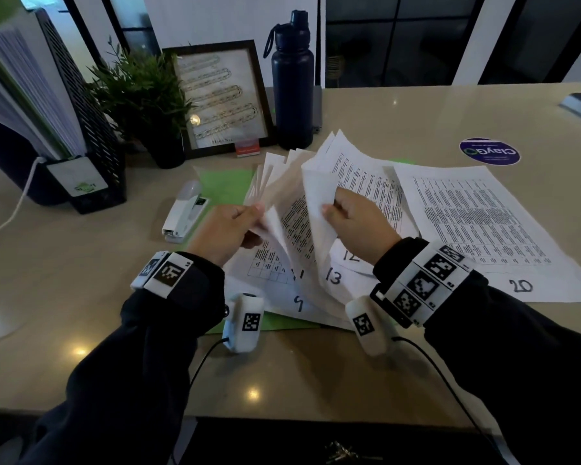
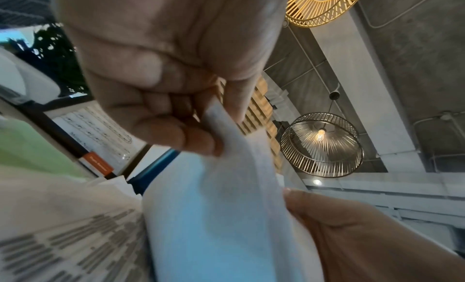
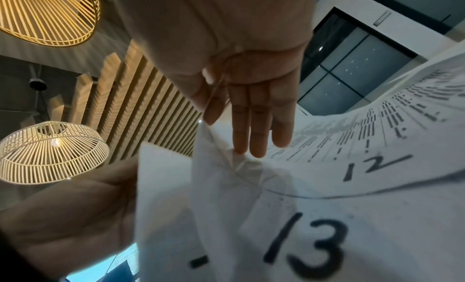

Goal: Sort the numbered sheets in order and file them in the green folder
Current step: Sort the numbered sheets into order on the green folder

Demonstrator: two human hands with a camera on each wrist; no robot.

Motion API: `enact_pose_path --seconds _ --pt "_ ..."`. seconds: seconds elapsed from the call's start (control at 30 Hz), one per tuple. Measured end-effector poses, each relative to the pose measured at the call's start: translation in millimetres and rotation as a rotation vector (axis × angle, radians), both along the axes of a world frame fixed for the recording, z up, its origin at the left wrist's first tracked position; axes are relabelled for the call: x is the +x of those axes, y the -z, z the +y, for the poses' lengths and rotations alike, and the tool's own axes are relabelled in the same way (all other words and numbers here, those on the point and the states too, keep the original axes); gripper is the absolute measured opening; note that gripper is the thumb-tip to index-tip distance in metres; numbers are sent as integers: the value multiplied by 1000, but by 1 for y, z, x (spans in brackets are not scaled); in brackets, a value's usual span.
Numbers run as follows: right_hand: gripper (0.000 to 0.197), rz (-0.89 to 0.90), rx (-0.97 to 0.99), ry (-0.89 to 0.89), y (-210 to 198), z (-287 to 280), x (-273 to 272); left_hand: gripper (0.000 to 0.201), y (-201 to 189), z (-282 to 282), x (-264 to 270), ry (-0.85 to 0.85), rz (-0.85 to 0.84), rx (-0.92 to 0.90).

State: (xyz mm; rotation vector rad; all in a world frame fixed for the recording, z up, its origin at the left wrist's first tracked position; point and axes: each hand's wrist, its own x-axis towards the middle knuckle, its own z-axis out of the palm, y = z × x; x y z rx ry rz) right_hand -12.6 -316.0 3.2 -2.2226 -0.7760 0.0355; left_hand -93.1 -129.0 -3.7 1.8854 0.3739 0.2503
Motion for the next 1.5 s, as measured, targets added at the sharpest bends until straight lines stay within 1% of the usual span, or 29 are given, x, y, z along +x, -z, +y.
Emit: enact_pose_path --seconds 0.07,0.1,0.13,0.17,0.2,0.23,0.3,0.33,0.37,0.4,0.47,0.53,0.63,0.73,0.8,0.87,0.9,0.93,1.0,1.03,1.07,1.17,1.2,1.23,1.27,1.33,1.43,1.5 --pt "18 115 28 -131 0 3 -6 40 -5 -9 1 79 -12 -58" --pt "24 206 37 -193 1 4 -9 38 -8 -14 2 126 -33 -74" --pt "42 273 41 -239 2 6 -11 34 -11 -18 3 170 -58 -78" --pt "62 287 29 -256 2 7 -13 28 -13 -22 4 204 -83 -76" --pt "72 254 6 -247 4 8 -14 24 -14 -25 5 221 -101 -65" --pt "67 186 -27 -224 6 8 -13 24 -14 -26 6 227 -112 -49" --pt "36 43 -90 -138 7 6 -10 27 -12 -25 8 213 -96 2" --pt "23 6 -98 -113 7 4 -8 28 -11 -23 7 196 -75 30" --pt "18 2 -97 -118 6 2 -8 30 -11 -20 6 170 -57 55" --pt "21 6 -98 -140 5 1 -9 32 -11 -17 4 130 -40 80" --pt "33 10 -119 -175 5 0 -9 37 -11 -9 0 44 -11 116" --pt "38 -12 -120 -161 7 1 -7 37 -13 -4 -6 -21 30 131" --pt "38 -40 -14 -93 9 2 -6 27 -14 2 -13 -78 135 212" --pt "38 -16 86 -67 10 6 -8 18 -14 8 -13 -64 221 298" --pt "37 21 151 -81 9 8 -12 21 -14 7 -11 -12 220 422" --pt "34 112 222 -124 6 9 -15 33 -15 1 -8 8 144 520" --pt "29 175 248 -179 3 9 -17 39 -15 -3 -6 0 103 525" --pt "23 227 251 -249 1 9 -18 43 -16 -9 -5 0 76 472" --pt "16 275 174 -356 -3 7 -19 54 -15 -18 -2 25 104 275" --pt "21 287 102 -376 -4 5 -18 64 -14 -21 -2 33 157 213" --pt "31 290 3 -380 -4 2 -16 69 -13 -25 -2 42 207 188" --pt "66 244 -398 -350 4 -9 -17 63 -9 -24 -3 72 265 170" --pt "74 236 -495 -344 8 -11 -18 60 -7 -21 -2 94 268 167" --pt "80 225 -547 -346 11 -12 -19 57 -7 -19 -3 123 263 167" --pt "83 209 -560 -354 13 -11 -21 54 -6 -18 -4 141 249 152" --pt "84 188 -529 -378 15 -9 -22 47 -5 -18 -3 159 168 78" --pt "93 207 -492 -336 14 -8 -22 43 -4 -22 0 88 -7 -22" --pt "98 214 -445 -322 16 -8 -22 40 -8 -26 3 32 -66 -98"
